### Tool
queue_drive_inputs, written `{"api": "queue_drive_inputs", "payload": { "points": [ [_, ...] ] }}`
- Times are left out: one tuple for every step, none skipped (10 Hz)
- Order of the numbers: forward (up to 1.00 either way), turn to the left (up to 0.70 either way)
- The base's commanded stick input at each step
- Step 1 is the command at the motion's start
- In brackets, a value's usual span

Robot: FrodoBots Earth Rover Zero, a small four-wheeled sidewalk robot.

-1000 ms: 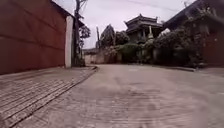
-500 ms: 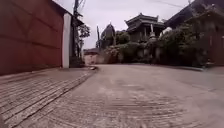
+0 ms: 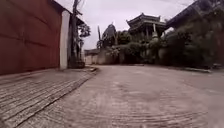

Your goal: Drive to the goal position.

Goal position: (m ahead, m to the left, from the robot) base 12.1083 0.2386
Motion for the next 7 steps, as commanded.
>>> {"api": "queue_drive_inputs", "payload": {
  "points": [
    [1.0, 0.0],
    [1.0, 0.0],
    [1.0, -0.05],
    [1.0, -0.27],
    [1.0, -0.15],
    [1.0, 0.0],
    [1.0, 0.0]
  ]
}}
